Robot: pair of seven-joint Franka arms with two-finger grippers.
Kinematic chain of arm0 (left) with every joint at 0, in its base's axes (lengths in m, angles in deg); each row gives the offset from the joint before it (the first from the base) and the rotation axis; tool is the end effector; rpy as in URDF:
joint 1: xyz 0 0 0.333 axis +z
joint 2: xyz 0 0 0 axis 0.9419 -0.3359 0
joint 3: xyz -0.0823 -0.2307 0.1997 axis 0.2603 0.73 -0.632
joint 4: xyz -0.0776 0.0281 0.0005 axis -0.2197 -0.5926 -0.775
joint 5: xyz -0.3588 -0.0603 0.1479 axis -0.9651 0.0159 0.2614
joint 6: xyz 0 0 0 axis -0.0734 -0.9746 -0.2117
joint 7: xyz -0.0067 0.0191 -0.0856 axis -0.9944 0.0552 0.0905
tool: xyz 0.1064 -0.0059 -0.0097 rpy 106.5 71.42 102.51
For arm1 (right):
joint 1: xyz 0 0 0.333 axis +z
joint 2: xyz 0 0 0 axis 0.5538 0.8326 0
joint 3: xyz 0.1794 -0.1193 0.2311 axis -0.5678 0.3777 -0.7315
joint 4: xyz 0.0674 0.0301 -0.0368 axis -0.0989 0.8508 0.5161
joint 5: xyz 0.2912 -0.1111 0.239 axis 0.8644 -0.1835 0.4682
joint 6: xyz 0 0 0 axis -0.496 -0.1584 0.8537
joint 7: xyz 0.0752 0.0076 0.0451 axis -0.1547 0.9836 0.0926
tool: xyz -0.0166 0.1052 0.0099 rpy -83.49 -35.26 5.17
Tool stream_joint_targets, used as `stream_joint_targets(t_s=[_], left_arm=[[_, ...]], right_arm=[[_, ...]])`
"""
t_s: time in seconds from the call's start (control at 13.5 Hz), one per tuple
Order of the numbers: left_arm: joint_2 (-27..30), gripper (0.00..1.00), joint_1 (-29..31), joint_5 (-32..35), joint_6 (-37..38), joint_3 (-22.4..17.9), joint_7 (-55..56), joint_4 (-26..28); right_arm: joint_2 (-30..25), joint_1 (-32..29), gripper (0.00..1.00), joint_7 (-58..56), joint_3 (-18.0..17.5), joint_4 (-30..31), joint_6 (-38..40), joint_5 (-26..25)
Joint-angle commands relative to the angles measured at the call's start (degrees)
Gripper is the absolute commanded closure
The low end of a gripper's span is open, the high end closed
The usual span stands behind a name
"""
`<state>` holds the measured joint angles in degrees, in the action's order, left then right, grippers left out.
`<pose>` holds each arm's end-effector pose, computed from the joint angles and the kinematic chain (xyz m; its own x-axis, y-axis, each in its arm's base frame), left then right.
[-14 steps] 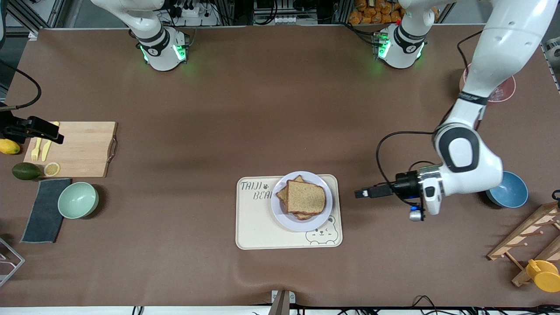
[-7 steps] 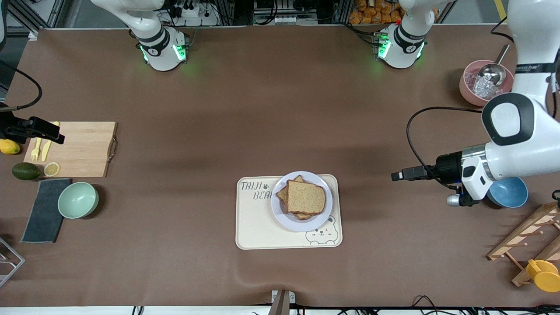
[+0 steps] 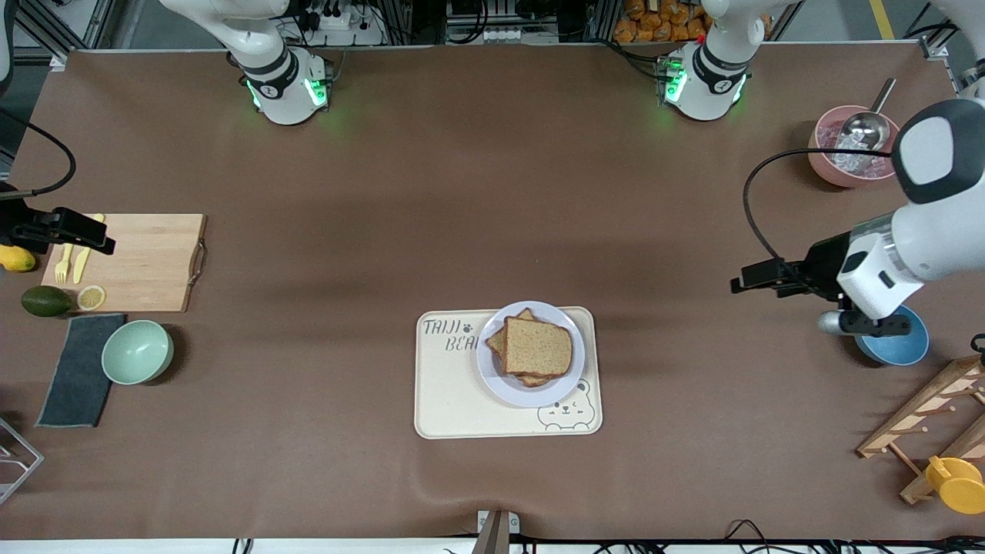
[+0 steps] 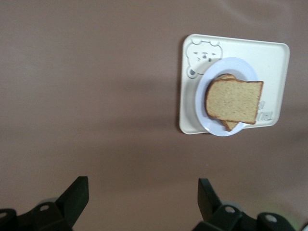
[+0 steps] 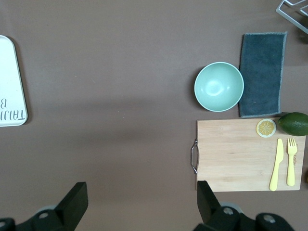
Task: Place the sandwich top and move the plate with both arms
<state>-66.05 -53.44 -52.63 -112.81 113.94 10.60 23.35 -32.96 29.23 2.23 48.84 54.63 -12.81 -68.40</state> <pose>0.6315 -0.0730 0.5055 0.9987 0.0092 -0.0499 0.0239 -0.9529 0.3024 0.6012 -0.0414 0.5996 0.9981 -0.0310 -0.0531 -0.0320 -0.9993 -0.0173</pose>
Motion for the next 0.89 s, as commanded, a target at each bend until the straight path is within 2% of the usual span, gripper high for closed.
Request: stream_joint_targets(t_s=[0.0, 0.15, 0.37, 0.59, 0.81], left_arm=[[2.9, 0.0, -0.8, 7.7, 4.9, 0.4, 2.6, -3.4], [6.8, 0.0, -0.8, 11.5, 6.4, 0.8, 2.6, -3.3], [8.6, 0.0, -0.3, 12.1, 9.1, 0.0, 2.5, -4.1], [8.9, 0.0, -0.1, 15.5, 12.0, -0.1, 2.4, -6.7], [9.2, 0.0, 1.1, 15.9, 12.1, -0.7, 1.8, -7.3]], right_arm=[[0.3, -1.7, 0.0, -0.1, -0.9, -0.2, -0.3, 0.8], [0.3, -1.7, 0.0, -0.1, -0.8, -0.2, -0.3, 0.8], [0.3, -1.7, 0.0, -0.1, -0.8, -0.2, -0.3, 0.8], [0.3, -1.7, 0.0, -0.1, -0.8, -0.2, -0.3, 0.8], [0.3, -1.7, 0.0, -0.1, -0.8, -0.3, -0.3, 0.8]])
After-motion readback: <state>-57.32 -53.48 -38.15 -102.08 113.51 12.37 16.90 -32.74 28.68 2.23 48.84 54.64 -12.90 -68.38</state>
